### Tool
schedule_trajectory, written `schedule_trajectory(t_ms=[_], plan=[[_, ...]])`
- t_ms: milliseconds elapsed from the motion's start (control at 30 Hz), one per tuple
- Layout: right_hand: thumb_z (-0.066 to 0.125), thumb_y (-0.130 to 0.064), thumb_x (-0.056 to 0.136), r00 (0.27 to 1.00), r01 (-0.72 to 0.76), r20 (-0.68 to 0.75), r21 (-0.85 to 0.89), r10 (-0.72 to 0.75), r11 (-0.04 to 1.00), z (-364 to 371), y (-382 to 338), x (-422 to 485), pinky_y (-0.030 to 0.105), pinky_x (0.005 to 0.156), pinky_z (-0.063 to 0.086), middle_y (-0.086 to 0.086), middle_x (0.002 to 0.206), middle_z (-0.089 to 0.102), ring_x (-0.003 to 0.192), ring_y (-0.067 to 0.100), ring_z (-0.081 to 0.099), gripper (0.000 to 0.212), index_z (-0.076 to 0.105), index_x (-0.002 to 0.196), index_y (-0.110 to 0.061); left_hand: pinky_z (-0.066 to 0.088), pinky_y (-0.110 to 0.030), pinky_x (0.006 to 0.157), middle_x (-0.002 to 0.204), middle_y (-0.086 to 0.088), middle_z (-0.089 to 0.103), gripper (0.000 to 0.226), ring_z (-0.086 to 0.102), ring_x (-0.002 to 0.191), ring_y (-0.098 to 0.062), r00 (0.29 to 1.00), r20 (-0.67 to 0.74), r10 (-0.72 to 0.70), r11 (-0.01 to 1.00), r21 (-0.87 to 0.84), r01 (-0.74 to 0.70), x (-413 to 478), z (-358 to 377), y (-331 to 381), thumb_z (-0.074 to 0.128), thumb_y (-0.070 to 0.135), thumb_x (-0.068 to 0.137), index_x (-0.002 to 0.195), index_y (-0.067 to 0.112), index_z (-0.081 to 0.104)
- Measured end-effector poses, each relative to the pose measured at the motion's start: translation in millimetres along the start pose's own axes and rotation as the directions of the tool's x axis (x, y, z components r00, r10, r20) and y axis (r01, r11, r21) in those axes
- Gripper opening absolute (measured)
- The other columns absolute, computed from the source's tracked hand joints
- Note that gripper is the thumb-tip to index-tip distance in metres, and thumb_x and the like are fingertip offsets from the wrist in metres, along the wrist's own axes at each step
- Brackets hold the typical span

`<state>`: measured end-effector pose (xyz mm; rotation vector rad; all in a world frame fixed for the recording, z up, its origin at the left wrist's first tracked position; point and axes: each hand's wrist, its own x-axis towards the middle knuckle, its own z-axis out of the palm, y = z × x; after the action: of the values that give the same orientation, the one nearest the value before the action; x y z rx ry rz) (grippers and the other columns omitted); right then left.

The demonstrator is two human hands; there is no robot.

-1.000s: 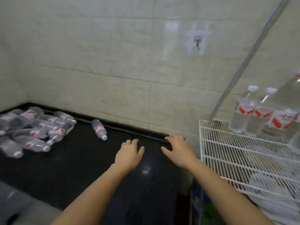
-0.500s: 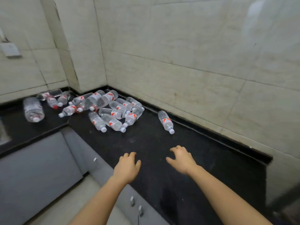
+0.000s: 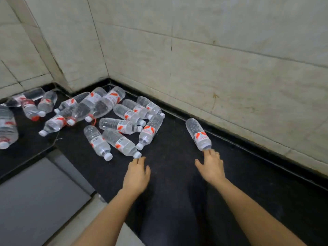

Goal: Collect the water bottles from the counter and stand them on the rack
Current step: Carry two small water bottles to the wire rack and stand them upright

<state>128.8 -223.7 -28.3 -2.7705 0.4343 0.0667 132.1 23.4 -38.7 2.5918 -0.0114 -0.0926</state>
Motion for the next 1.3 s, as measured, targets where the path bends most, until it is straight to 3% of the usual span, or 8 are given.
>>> schedule_trajectory(t_ms=[300, 467, 667, 800, 900, 1067, 1233, 1300], plan=[[0.06, -0.037, 0.091, 0.951, -0.309, 0.022, 0.02, 0.308, 0.951, 31, 20, 63, 0.048, 0.107, 0.032, 0.014, 0.147, 0.037, 0.135, 0.031, 0.032, 0.072, 0.025, 0.147, -0.006, 0.001, -0.039, 0.12, 0.148, -0.015, 0.035, 0.058, 0.01, 0.146, -0.029, 0.996, 0.03, 0.079, 0.916, 0.391, -0.084, 101, 17, -19, 0.038, 0.035, 0.097, 0.143, 0.001, 0.028], [0.052, -0.037, 0.096, 0.918, -0.397, 0.019, 0.034, 0.396, 0.917, 46, 28, 76, 0.046, 0.1, 0.039, 0.016, 0.133, 0.05, 0.125, 0.032, 0.041, 0.048, 0.047, 0.132, -0.006, -0.01, -0.041, 0.116, 0.137, -0.018, 0.048, 0.056, 0.034, 0.136, -0.028, 0.995, 0.075, 0.061, 0.873, 0.479, -0.09, 141, 19, -23, 0.034, 0.032, 0.099, 0.144, -0.001, 0.025], [0.058, -0.026, 0.094, 0.871, -0.449, -0.07, 0.294, 0.487, 0.844, 58, 19, 73, 0.042, 0.092, 0.044, 0.017, 0.119, 0.058, 0.114, 0.031, 0.051, 0.032, 0.059, 0.116, -0.004, -0.001, -0.038, 0.118, 0.102, -0.007, 0.061, 0.07, 0.053, 0.108, -0.024, 0.975, 0.1, 0.2, 0.888, 0.402, -0.224, 140, 35, -8, 0.061, 0.038, 0.086, 0.143, 0.012, 0.029], [0.06, -0.025, 0.093, 0.861, -0.46, -0.073, 0.31, 0.503, 0.832, 59, 12, 70, 0.04, 0.093, 0.044, 0.015, 0.12, 0.058, 0.114, 0.03, 0.052, 0.033, 0.059, 0.118, -0.004, 0.028, -0.053, 0.109, 0.079, -0.007, 0.063, 0.048, 0.063, 0.085, -0.025, 0.81, 0.186, 0.556, 0.651, 0.509, -0.563, 140, 56, 3, 0.086, 0.028, 0.057, 0.102, 0.028, 0.071], [0.061, -0.024, 0.092, 0.861, -0.462, -0.073, 0.301, 0.503, 0.834, 59, 11, 70, 0.039, 0.093, 0.044, 0.015, 0.12, 0.058, 0.114, 0.03, 0.052, 0.033, 0.059, 0.118, -0.004, 0.03, -0.056, 0.107, 0.101, -0.012, 0.067, 0.043, 0.06, 0.109, -0.027, 0.734, 0.296, 0.612, 0.533, 0.531, -0.659, 149, 53, 5, 0.079, 0.027, 0.067, 0.109, 0.03, 0.068], [0.063, -0.027, 0.09, 0.856, -0.471, -0.024, 0.372, 0.516, 0.8, 60, 12, 75, 0.036, 0.077, 0.046, 0.014, 0.11, 0.062, 0.099, 0.03, 0.059, 0.027, 0.057, 0.106, -0.006, 0.038, -0.054, 0.1, 0.117, -0.008, 0.058, 0.048, 0.05, 0.117, -0.028, 0.503, 0.515, 0.694, 0.203, 0.53, -0.823, 178, 36, 7, 0.073, 0.021, 0.073, 0.118, 0.029, 0.061], [0.065, -0.029, 0.089, 0.862, -0.48, 0.048, 0.397, 0.505, 0.782, 52, 6, 73, 0.032, 0.07, 0.044, 0.014, 0.101, 0.067, 0.088, 0.028, 0.062, 0.028, 0.063, 0.102, -0.005, 0.042, -0.048, 0.091, 0.107, -0.001, 0.065, 0.032, 0.046, 0.112, -0.025, 0.428, 0.478, 0.767, 0.171, 0.491, -0.854, 177, 26, 28, 0.086, 0.024, 0.052, 0.081, 0.03, 0.072], [0.065, -0.031, 0.088, 0.854, -0.496, 0.062, 0.395, 0.516, 0.773, 46, 0, 66, 0.032, 0.07, 0.045, 0.012, 0.101, 0.067, 0.09, 0.028, 0.063, 0.03, 0.063, 0.103, -0.005, 0.035, -0.045, 0.102, 0.123, -0.002, 0.061, 0.028, 0.044, 0.128, -0.026, 0.363, 0.457, 0.812, 0.168, 0.412, -0.895, 172, 21, 49, 0.078, 0.023, 0.067, 0.094, 0.028, 0.072]])
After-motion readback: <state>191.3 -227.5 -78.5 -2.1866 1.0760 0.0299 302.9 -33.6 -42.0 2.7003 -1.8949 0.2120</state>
